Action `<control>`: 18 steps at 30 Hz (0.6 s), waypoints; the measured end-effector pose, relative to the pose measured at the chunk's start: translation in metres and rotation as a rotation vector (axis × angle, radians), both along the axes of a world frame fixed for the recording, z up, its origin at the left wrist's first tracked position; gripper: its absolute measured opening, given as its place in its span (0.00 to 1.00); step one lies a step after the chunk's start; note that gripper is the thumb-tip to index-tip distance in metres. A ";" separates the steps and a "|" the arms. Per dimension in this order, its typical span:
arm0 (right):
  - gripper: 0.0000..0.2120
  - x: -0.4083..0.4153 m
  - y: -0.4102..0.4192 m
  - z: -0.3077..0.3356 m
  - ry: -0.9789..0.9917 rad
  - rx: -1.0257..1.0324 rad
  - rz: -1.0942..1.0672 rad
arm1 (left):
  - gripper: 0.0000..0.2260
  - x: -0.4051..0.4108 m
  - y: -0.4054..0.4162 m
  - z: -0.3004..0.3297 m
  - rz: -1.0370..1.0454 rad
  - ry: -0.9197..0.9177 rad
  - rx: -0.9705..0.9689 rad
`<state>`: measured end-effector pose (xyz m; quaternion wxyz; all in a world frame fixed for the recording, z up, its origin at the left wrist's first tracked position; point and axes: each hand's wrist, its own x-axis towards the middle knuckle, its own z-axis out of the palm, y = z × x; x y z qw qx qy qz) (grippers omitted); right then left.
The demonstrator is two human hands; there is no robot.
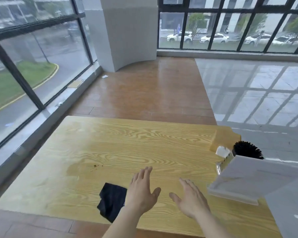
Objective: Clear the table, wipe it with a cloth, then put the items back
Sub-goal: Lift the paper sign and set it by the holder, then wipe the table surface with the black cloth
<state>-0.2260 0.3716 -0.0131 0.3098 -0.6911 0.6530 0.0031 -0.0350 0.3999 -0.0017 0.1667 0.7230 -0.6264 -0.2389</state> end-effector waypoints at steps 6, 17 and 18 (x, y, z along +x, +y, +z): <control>0.38 0.127 0.016 -0.022 0.000 -0.064 0.037 | 0.34 0.125 0.024 -0.030 0.128 0.018 -0.041; 0.39 0.268 0.062 -0.130 0.149 -0.214 0.224 | 0.38 0.275 0.058 -0.132 0.356 -0.123 -0.106; 0.40 0.271 0.065 -0.142 0.157 -0.218 0.263 | 0.39 0.281 0.057 -0.140 0.375 -0.132 -0.098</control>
